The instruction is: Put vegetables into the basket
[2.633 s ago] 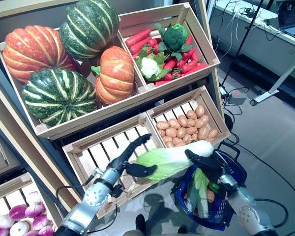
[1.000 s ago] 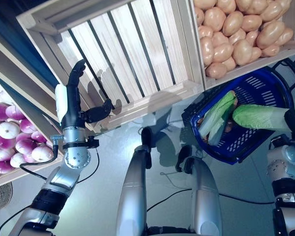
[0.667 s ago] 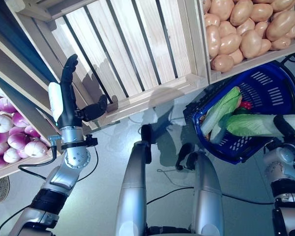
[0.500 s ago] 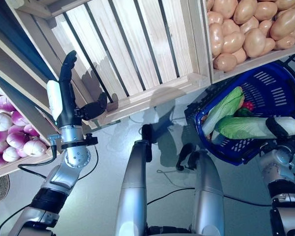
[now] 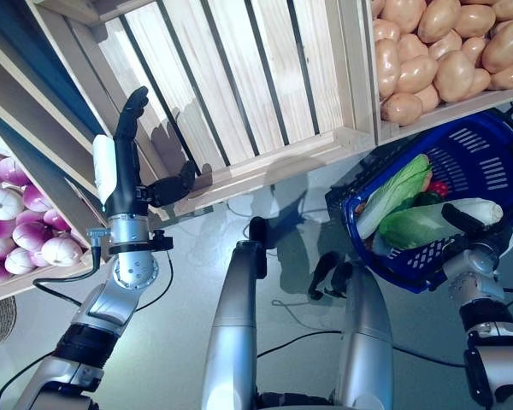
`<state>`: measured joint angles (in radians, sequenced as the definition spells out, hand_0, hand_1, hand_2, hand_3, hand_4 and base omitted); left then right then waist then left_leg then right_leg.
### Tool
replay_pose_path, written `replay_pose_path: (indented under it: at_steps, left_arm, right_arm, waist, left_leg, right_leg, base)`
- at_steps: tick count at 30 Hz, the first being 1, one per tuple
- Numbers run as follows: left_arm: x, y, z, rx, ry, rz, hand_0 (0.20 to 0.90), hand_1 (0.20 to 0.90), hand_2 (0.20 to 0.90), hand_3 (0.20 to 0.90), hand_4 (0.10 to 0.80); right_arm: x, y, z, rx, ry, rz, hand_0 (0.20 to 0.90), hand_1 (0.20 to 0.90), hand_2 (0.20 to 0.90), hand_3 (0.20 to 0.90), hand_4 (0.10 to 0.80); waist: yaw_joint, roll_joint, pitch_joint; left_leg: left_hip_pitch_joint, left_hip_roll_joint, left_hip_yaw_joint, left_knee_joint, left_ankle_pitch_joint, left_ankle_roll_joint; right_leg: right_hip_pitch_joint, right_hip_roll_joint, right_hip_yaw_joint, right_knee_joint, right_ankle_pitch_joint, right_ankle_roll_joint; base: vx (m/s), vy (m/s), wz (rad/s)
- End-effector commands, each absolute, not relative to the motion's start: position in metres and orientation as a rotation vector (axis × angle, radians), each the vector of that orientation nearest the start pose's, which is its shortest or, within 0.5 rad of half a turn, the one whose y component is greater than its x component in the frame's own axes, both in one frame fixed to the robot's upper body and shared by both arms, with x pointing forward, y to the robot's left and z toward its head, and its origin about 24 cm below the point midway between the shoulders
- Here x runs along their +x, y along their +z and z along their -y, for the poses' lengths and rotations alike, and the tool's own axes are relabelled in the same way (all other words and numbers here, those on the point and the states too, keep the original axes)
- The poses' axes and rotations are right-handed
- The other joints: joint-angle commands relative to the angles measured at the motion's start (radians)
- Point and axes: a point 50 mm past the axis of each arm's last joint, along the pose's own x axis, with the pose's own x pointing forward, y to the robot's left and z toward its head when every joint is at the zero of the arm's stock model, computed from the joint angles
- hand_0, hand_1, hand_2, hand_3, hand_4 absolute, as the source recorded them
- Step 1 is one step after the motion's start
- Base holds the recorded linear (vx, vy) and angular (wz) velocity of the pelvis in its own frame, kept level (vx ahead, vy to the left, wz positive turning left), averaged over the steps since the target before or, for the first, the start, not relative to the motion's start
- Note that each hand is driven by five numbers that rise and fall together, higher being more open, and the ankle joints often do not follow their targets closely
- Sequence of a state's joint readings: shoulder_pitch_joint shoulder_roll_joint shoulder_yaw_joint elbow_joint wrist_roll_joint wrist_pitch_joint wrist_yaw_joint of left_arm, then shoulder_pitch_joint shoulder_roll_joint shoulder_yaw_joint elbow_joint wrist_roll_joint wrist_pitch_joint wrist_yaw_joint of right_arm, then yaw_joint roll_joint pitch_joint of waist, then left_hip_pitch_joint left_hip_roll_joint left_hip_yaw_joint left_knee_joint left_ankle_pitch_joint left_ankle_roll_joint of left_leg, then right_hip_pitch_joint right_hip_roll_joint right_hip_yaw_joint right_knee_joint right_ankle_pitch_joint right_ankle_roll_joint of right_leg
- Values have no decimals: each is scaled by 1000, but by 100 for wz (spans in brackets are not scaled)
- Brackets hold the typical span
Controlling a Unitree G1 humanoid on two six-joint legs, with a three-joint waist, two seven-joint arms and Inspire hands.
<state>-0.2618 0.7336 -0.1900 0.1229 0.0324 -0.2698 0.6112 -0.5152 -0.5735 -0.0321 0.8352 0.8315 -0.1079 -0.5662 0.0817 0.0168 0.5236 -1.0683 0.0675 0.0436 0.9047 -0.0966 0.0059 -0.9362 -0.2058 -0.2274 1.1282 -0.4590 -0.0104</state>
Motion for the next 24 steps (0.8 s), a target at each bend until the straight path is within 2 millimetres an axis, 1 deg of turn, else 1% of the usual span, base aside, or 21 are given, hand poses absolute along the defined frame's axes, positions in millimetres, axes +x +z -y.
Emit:
replay_pose_path:
  at_steps: [1, 3, 5, 6, 7, 8, 9, 12, 14, 16, 18, 19, 21, 22, 23, 24]
  left_arm:
    - [274, 175, -242, 566, 305, 698, 900, 900, 900, 900, 800]
    - [273, 172, -242, 565, 284, 685, 900, 900, 900, 900, 800]
    - [272, 172, -241, 577, 265, 678, 900, 900, 900, 900, 800]
    - [273, 172, -240, 576, 256, 673, 900, 900, 900, 900, 800]
    - [272, 170, -240, 568, 245, 664, 900, 900, 900, 900, 800]
    - [272, 171, -239, 567, 243, 668, 900, 900, 900, 900, 800]
    - [272, 171, -238, 559, 229, 665, 900, 900, 900, 900, 800]
    - [272, 169, -238, 545, 208, 645, 900, 900, 900, 900, 800]
    - [271, 166, -236, 532, 197, 634, 900, 900, 900, 900, 800]
    - [268, 160, -235, 535, 179, 614, 900, 900, 900, 900, 800]
    - [265, 153, -234, 541, 153, 589, 900, 900, 900, 900, 800]
    - [263, 148, -233, 550, 141, 573, 900, 900, 900, 900, 800]
    - [260, 138, -232, 572, 99, 535, 900, 900, 900, 900, 800]
    - [259, 136, -232, 578, 92, 527, 900, 900, 900, 900, 800]
    - [254, 124, -229, 590, 36, 472, 900, 900, 900, 900, 800]
    - [252, 119, -228, 608, 2, 453, 900, 900, 900, 900, 800]
  right_arm:
    - [282, 86, 387, 210, -1091, -49, 900, 900, 900, 900, 800]
    - [279, 85, 388, 200, -1097, -48, 900, 900, 900, 900, 800]
    - [277, 84, 388, 183, -1096, -38, 900, 900, 900, 900, 800]
    - [277, 86, 387, 160, -1092, -19, 900, 900, 900, 900, 800]
    - [278, 87, 385, 112, -1065, 1, 900, 900, 900, 900, 800]
    - [279, 89, 383, 104, -1059, 13, 900, 900, 900, 900, 800]
    - [279, 91, 379, 78, -1035, 45, 900, 900, 900, 900, 800]
    - [276, 87, 370, 66, -997, 75, 900, 900, 900, 900, 800]
    - [274, 81, 360, 20, -946, 85, 900, 900, 900, 900, 800]
    - [271, 75, 349, -26, -886, 85, 900, 900, 900, 900, 800]
    - [265, 70, 337, -69, -818, 99, 900, 900, 900, 900, 800]
    - [261, 65, 332, -85, -793, 98, 900, 900, 900, 900, 800]
    - [252, 55, 319, -174, -732, 88, 900, 900, 900, 900, 800]
    - [250, 53, 317, -192, -723, 82, 900, 900, 900, 900, 800]
    - [243, 43, 304, -262, -645, 51, 900, 900, 900, 900, 800]
    - [241, 39, 299, -295, -610, 34, 900, 900, 900, 900, 800]
  waist:
    - [-9, 11, -4]
    - [-11, 8, -4]
    - [-15, -4, -4]
    - [-17, -10, -4]
    - [-18, -16, -4]
    - [-19, -18, -4]
    - [-20, -23, -4]
    - [-26, -30, -4]
    - [-32, -38, -6]
    - [-39, -48, -36]
    - [-52, -59, -71]
    - [-57, -63, -90]
    - [-69, -69, -126]
    - [-71, -71, -131]
    - [-81, -74, -166]
    - [-85, -74, -179]
  left_leg:
    - [142, -8, 42, 55, -211, 20]
    - [168, -8, 43, 33, -206, 16]
    - [216, -2, 51, -23, -188, 8]
    - [229, 1, 61, -71, -147, 7]
    - [292, -5, 61, -124, -148, -8]
    - [291, -3, 70, -149, -120, -3]
    - [352, -7, 74, -226, -90, -10]
    - [455, -8, 72, -341, -48, -25]
    - [527, -9, 70, -423, -17, -31]
    - [587, -11, 73, -509, 12, -34]
    - [644, -3, 89, -587, 36, -39]
    - [673, 0, 94, -626, 48, -42]
    - [728, 1, 103, -701, 72, -45]
    - [738, 1, 105, -712, 76, -45]
    - [788, 2, 112, -780, 96, -48]
    - [810, 3, 116, -812, 106, -49]
  right_leg:
    - [70, 12, -11, -175, 236, 38]
    - [93, 17, -10, -193, 240, 41]
    - [152, 28, -13, -262, 258, 45]
    - [175, 30, -28, -317, 287, 34]
    - [241, 42, -21, -369, 283, 47]
    - [244, 43, -31, -394, 302, 37]
    - [311, 55, -32, -463, 311, 35]
    - [422, 80, -31, -579, 324, 36]
    - [487, 92, -24, -661, 345, 42]
    - [541, 107, -19, -744, 368, 50]
    - [591, 122, -20, -811, 383, 54]
    - [614, 128, -21, -840, 390, 57]
    - [658, 137, -17, -898, 407, 69]
    - [666, 138, -15, -908, 410, 71]
    - [705, 142, -9, -960, 427, 83]
    - [723, 142, -8, -985, 435, 87]
  base:
    - [19, 6, 5]
    - [14, 9, 2]
    - [-26, 3, 1]
    - [1, 43, 2]
    - [-77, 55, 0]
    - [-21, 86, -6]
    - [-83, 66, -11]
    - [6, 70, -9]
    - [11, 77, -4]
    - [46, 78, -5]
    - [65, 75, -8]
    - [78, 66, -5]
    - [91, 58, -5]
    - [129, 74, -8]
    - [108, 77, -7]
    - [136, 108, -9]
